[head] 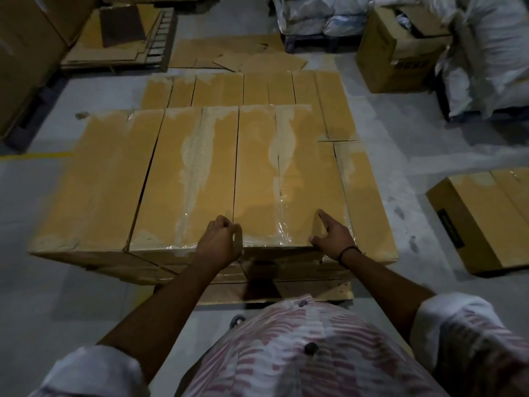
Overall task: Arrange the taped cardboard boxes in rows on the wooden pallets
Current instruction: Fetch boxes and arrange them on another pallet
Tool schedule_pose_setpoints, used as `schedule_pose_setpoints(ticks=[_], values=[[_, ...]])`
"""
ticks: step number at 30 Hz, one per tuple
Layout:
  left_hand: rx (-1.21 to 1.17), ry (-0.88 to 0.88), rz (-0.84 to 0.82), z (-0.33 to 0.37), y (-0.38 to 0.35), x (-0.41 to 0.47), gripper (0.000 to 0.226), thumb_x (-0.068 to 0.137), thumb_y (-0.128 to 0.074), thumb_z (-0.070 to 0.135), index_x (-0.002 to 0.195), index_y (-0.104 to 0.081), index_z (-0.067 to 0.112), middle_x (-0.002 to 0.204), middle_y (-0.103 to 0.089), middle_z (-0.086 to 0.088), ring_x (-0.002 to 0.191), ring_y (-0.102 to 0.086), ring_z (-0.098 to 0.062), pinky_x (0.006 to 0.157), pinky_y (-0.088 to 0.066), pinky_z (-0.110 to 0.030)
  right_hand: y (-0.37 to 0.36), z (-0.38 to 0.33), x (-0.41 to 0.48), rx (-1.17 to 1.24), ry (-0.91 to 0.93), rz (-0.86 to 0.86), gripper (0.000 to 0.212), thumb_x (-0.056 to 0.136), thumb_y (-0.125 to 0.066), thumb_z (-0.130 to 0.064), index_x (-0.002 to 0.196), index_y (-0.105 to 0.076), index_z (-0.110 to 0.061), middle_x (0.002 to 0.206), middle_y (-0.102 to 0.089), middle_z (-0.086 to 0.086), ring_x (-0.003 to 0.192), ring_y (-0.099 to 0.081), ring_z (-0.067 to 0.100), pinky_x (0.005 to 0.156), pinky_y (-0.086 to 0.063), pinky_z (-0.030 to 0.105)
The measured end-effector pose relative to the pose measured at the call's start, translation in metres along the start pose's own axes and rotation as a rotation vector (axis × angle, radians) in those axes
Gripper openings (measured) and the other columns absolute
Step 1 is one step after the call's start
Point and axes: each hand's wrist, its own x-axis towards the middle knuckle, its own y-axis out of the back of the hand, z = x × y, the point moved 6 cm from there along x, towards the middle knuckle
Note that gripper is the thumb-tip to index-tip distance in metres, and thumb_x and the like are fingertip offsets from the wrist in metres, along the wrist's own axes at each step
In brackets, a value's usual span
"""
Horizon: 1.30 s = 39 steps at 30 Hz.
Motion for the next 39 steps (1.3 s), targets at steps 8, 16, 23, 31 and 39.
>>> schedule_pose_setpoints(ticks=[8, 16, 23, 31, 39], values=[[0.052, -0.017, 0.023, 0.004, 0.0, 0.0, 0.056, 0.082, -0.081, 0.029, 0.133, -0.064, 0.017, 0.129, -0.05, -0.009, 0.116, -0.048, -0.027, 0.092, -0.051, -0.035, -0.001, 0.002, 0.0, -0.021, -0.012, -0.016, 0.089, 0.085, -0.08, -0.02, 0.159, -0.03, -0.024, 0.154, -0.046, 0.009, 0.136, -0.048, 0.029, 0.104, -0.045, 0.034], [0.152, -0.064, 0.019, 0.009, -0.002, 0.002, 0.072, 0.077, -0.086, 0.031, 0.14, -0.058, 0.01, 0.158, -0.035, -0.01, 0.138, -0.038, -0.033, 0.105, -0.049, -0.043, -0.005, 0.001, -0.001, -0.259, 0.06, -0.098, 0.086, 0.094, -0.068, -0.035, 0.162, -0.015, -0.025, 0.161, -0.027, 0.019, 0.138, -0.042, 0.039, 0.11, -0.042, 0.043], [0.129, -0.005, -0.014, 0.015, -0.018, -0.008, 0.107, 0.082, -0.083, 0.031, 0.16, -0.015, 0.003, 0.17, -0.012, -0.009, 0.155, -0.013, -0.03, 0.118, -0.035, -0.04, -0.008, -0.016, -0.002, -0.488, 0.126, -0.133, 0.078, 0.1, -0.059, -0.035, 0.162, -0.013, -0.022, 0.167, 0.019, 0.013, 0.154, -0.013, 0.035, 0.121, -0.03, 0.04], [0.069, 0.005, -0.03, 0.007, -0.01, 0.001, 0.1, 0.078, -0.086, 0.027, 0.156, -0.026, 0.008, 0.167, -0.023, -0.005, 0.15, -0.025, -0.026, 0.116, -0.041, -0.041, -0.003, -0.022, 0.0, -0.508, 0.148, -0.176, 0.088, 0.09, -0.072, -0.045, 0.16, -0.023, -0.027, 0.167, 0.019, 0.014, 0.135, -0.052, 0.034, 0.106, -0.047, 0.034], [-0.09, 0.065, 0.032, 0.004, -0.001, 0.005, 0.102, 0.071, -0.089, 0.052, 0.151, -0.038, 0.014, 0.152, -0.036, -0.007, 0.136, -0.039, -0.028, 0.105, -0.045, -0.04, -0.001, -0.019, 0.003, -0.464, 0.125, -0.165, 0.094, 0.085, -0.077, -0.047, 0.159, -0.023, -0.029, 0.168, 0.017, 0.009, 0.13, -0.055, 0.033, 0.103, -0.05, 0.037]])
